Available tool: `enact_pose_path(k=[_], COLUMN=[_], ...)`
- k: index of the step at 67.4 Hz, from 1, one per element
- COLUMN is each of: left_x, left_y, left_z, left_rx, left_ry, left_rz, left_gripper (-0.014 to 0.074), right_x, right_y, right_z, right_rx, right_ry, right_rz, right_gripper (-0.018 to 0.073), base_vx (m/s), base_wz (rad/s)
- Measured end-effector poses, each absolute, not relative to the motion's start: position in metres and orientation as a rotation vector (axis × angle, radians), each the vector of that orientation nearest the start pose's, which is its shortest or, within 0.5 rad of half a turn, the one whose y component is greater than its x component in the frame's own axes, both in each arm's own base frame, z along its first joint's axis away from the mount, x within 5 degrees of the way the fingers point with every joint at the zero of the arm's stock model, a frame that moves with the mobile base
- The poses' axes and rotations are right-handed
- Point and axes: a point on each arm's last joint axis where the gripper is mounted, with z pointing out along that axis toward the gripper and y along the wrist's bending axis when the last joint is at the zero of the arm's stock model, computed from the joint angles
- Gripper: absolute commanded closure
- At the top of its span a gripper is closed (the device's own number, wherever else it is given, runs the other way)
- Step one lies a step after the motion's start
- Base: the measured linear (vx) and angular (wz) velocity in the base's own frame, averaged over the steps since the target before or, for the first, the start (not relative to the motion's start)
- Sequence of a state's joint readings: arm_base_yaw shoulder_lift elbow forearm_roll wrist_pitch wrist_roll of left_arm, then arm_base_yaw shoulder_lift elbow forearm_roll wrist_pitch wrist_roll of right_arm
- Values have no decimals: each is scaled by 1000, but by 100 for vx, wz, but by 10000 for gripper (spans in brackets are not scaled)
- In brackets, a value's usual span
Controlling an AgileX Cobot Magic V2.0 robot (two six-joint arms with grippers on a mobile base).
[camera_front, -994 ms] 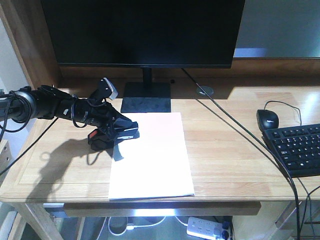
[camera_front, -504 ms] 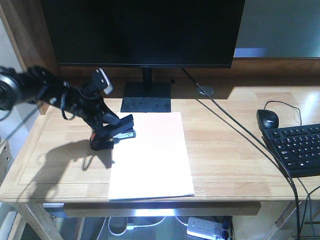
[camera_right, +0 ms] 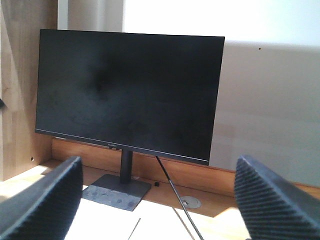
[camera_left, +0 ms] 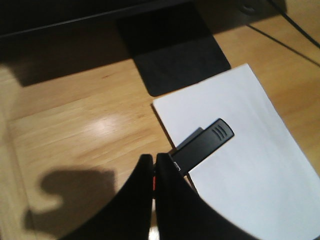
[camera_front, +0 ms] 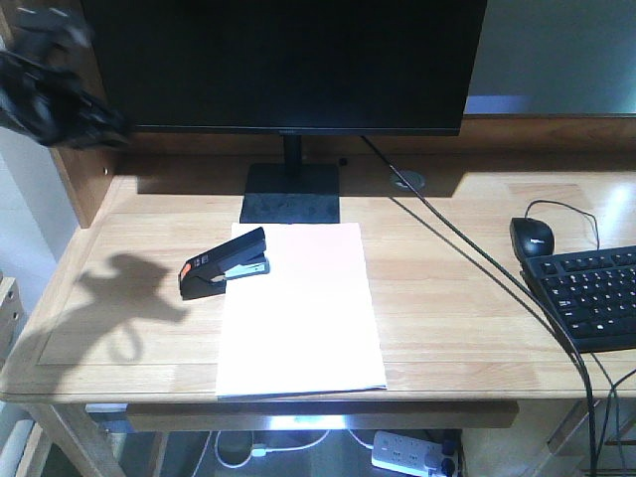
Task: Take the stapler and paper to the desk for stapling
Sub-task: 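Release the stapler and raise the left gripper away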
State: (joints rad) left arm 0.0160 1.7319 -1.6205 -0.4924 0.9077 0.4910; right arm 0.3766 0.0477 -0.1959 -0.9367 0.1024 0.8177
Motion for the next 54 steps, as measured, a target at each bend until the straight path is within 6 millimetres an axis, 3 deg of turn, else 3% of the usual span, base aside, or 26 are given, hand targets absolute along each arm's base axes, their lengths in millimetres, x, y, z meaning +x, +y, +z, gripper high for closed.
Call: enact_pose_path(k=[11,26,38,46,54], left_x=[370,343,292,253,219], left_y=[-8,-6,-7,-6,-4], left_z=[374,409,449,454,437], left_rx=[204,209,187,140,92], left_ry=[2345,2248,2045,1917,1841], left_rz=[-306,-267,-206,-164,-131], left_gripper=[603,603,603,603,603], right_x=[47,47,47,47,47], right_y=[11,11,11,11,11], right_z=[271,271,271,271,271], right_rx=[-274,-274,-274,-274,-274], right_ry=[1372,1372,1372,1372,1372], right_rz=[159,159,159,159,159], right_gripper=[-21,-21,-21,-21,-21], base_vx=[0,0,0,0,0], base_wz=[0,0,0,0,0])
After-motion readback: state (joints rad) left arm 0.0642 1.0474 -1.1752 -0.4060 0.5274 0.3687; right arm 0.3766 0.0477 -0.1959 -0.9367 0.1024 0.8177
